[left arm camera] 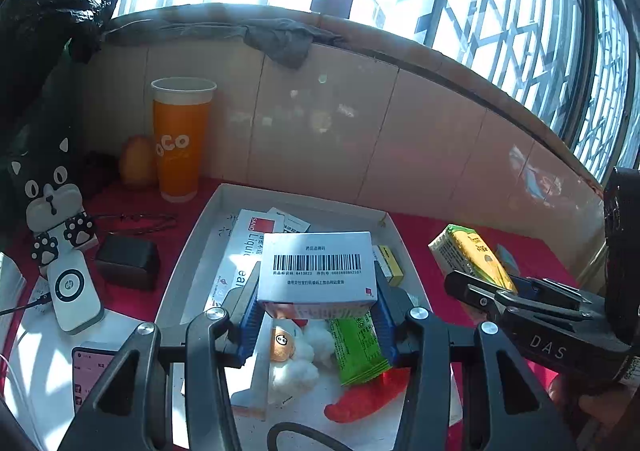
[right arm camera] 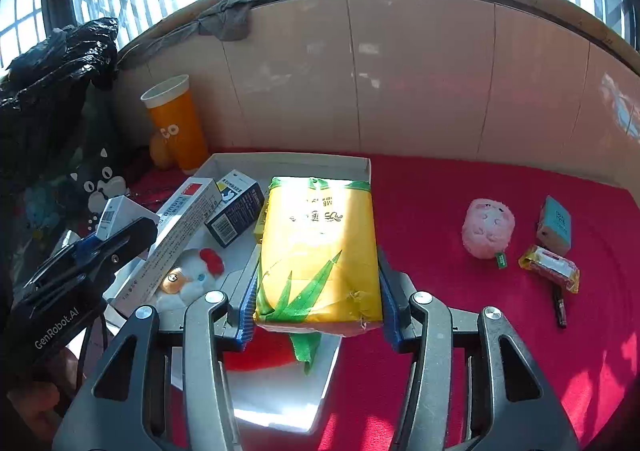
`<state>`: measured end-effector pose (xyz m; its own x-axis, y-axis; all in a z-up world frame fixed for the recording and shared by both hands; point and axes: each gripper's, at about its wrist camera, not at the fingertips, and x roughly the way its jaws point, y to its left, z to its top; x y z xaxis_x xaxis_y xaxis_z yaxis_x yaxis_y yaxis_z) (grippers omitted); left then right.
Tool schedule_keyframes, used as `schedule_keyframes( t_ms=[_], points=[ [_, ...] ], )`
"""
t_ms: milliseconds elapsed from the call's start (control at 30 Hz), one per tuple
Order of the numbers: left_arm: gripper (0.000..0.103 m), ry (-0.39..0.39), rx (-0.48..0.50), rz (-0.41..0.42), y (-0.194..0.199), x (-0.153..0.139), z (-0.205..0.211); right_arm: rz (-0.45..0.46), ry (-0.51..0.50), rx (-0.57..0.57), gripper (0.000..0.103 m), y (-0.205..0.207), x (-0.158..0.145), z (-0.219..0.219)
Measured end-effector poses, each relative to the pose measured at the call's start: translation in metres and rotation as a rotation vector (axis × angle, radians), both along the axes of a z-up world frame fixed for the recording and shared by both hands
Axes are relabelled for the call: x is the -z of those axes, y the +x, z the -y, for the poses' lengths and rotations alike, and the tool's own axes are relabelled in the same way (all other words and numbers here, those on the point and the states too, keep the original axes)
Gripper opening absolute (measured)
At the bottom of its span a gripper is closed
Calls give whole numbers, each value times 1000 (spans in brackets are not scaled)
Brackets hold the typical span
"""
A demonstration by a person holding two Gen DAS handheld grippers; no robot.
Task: Organize objects
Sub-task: 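Carry the white box and yellow tissue pack into the white tray and open both tools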
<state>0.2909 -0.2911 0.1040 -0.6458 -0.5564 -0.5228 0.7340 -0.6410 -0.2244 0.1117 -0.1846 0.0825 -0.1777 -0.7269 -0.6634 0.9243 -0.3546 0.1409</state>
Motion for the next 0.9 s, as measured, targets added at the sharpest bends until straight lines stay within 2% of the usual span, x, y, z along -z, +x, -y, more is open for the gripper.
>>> schedule_keyframes(
  t_ms=[200, 267, 333, 367, 400, 467, 567, 900],
  points=[
    [49, -14, 20, 6, -4, 5, 8, 27, 17, -20, 49, 5, 6, 43],
    [54, -30, 8, 19, -4, 6, 10, 39, 17, -23, 50, 6, 8, 54],
    [84, -52, -48, 40, 2, 7, 12, 52, 22, -34, 52, 7, 12, 62],
    [91, -57, -65, 35, 6, 6, 15, 59, 22, -31, 60, 6, 14, 62],
    [103, -61, -84, 24, 11, 5, 17, 61, 21, -21, 77, 5, 16, 62],
    [103, -69, -119, 5, 19, 1, 19, 67, 14, -6, 87, 3, 21, 58],
    [103, -90, -145, 4, 21, -5, 17, 82, 25, 4, 87, 1, 27, 56],
    [103, -129, -112, 31, 5, -15, -3, 67, 5, 50, 87, -13, 21, 34]
  ],
)
